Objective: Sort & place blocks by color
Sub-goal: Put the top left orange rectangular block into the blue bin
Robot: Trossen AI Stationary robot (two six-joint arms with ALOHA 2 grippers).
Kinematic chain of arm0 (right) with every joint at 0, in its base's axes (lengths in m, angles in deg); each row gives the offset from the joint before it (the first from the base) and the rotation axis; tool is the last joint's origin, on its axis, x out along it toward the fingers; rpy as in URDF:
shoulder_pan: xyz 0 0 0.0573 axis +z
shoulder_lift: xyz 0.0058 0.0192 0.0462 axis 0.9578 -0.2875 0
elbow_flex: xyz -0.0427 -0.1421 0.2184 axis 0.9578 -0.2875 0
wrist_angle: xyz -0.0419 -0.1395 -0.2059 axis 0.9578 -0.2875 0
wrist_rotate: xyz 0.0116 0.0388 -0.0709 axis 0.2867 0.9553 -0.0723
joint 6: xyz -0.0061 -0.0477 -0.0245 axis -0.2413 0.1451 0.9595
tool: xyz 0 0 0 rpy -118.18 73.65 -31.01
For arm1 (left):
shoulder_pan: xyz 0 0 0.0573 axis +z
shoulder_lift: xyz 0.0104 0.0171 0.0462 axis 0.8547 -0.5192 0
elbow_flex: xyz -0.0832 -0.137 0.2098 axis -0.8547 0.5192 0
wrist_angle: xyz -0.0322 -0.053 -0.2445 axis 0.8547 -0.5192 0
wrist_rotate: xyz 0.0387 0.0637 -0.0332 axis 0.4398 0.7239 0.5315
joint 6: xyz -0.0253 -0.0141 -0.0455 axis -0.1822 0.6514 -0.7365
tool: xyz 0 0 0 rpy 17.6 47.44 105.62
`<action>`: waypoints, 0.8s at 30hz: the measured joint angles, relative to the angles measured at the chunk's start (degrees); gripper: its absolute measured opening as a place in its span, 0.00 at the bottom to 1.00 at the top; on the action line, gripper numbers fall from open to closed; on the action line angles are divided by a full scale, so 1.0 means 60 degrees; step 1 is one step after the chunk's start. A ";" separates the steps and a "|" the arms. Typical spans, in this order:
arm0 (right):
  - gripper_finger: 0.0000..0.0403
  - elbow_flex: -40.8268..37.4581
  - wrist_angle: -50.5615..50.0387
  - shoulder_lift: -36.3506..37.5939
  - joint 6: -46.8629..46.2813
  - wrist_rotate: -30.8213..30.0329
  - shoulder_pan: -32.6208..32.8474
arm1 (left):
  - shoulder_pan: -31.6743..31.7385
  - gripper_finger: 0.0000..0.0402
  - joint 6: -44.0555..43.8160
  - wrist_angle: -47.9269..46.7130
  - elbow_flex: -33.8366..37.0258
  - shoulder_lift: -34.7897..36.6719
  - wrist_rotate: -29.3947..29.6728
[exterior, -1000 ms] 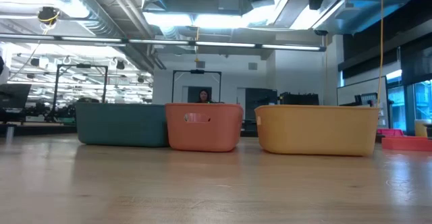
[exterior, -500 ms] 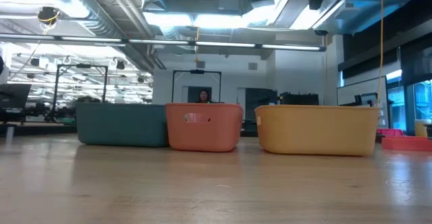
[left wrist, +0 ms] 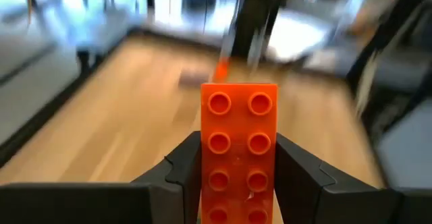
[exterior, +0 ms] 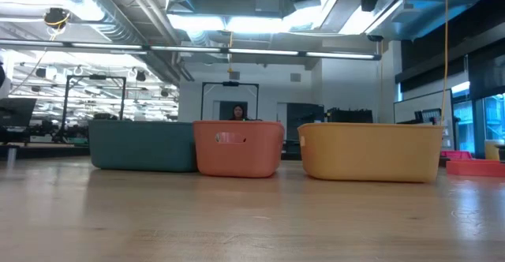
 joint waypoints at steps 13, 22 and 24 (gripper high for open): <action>0.00 0.0000 -0.0007 0.0000 -0.0007 0.0000 0.0000 | 0.0296 0.32 0.1612 -0.3658 -0.0495 -0.4138 -0.1529; 0.00 0.0004 -0.0014 -0.0004 -0.0015 0.0000 0.0003 | 0.0300 0.32 0.2150 -0.2844 -0.0434 -0.6388 -0.1580; 0.00 0.0004 -0.0057 -0.0004 -0.0012 0.0000 0.0003 | 0.0300 0.32 0.2114 -0.2769 -0.0431 -0.6719 -0.1463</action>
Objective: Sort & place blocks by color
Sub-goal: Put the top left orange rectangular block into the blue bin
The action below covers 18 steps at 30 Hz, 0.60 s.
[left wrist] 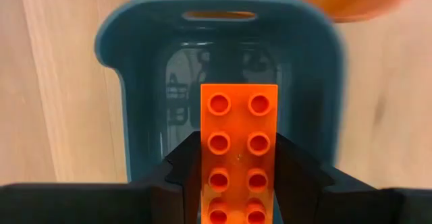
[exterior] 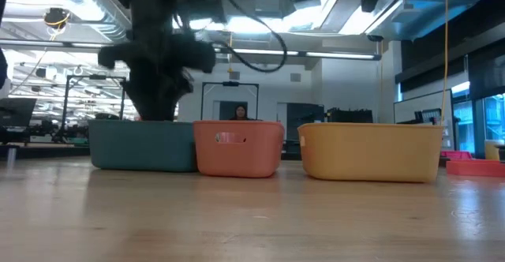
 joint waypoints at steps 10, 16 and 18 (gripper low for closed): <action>0.00 0.0000 0.0001 0.0000 0.0001 0.0000 0.0000 | 0.0000 0.33 -0.0038 0.0483 0.0000 -0.0742 0.0345; 0.00 0.0000 0.0070 0.0000 0.0018 0.0000 0.0000 | 0.0014 0.42 -0.0167 0.0587 0.0000 -0.0742 0.0264; 0.00 0.0000 0.0071 0.0000 0.0041 0.0000 -0.0003 | 0.0022 0.44 -0.0346 0.0586 0.0000 -0.0742 0.0191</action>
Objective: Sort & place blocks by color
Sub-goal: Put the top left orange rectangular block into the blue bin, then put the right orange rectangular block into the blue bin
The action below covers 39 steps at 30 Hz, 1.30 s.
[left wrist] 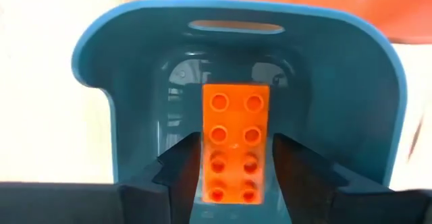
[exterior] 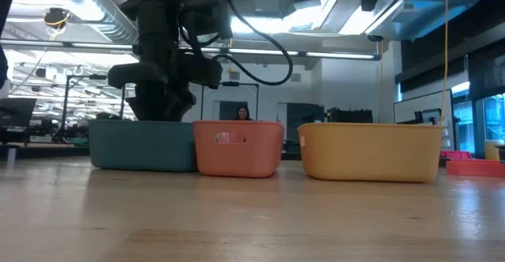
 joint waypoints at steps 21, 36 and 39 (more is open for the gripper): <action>0.00 0.0000 0.0135 0.0000 0.0295 0.0000 0.0000 | 0.1238 0.50 -0.0790 0.0464 -0.0303 0.4058 -0.0613; 0.03 0.0004 0.0440 0.0015 0.0306 0.0000 0.0000 | 0.0579 0.49 -0.1923 0.9501 0.4408 0.9963 0.0659; 0.05 0.0004 0.0419 0.0015 0.0327 0.0000 0.0000 | 0.0574 0.49 -0.1957 0.9095 0.4619 1.0364 0.0687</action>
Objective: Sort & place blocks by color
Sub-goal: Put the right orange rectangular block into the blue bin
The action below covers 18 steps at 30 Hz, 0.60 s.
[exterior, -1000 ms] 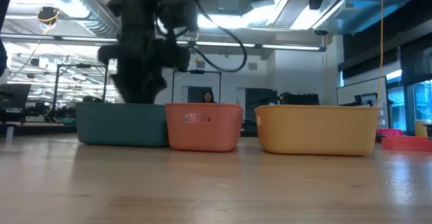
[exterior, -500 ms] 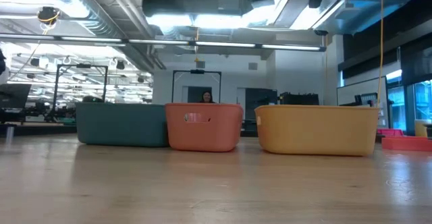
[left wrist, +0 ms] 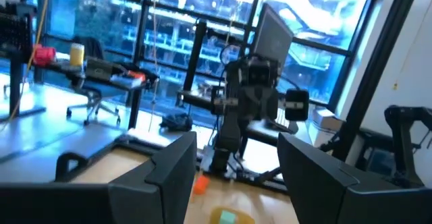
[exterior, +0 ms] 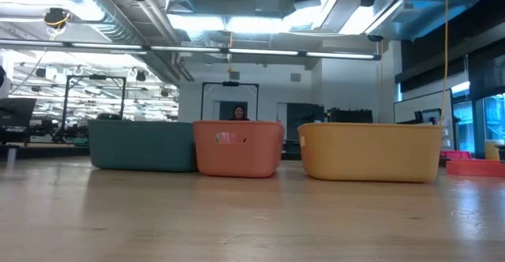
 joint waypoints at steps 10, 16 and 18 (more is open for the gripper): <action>0.05 0.0000 -0.0010 0.0000 0.0189 0.0000 0.0001 | -0.0003 0.26 -0.0282 -0.0848 0.0022 0.0101 -0.0298; 0.05 0.0000 -0.0011 0.0000 0.0201 -0.0004 -0.0001 | -0.0003 0.02 -0.0306 -0.1040 0.0022 0.0153 -0.0602; 0.05 0.0000 -0.0011 0.0000 0.0201 -0.0003 0.0001 | -0.0003 0.01 -0.0299 -0.1022 0.0022 0.0248 -0.0580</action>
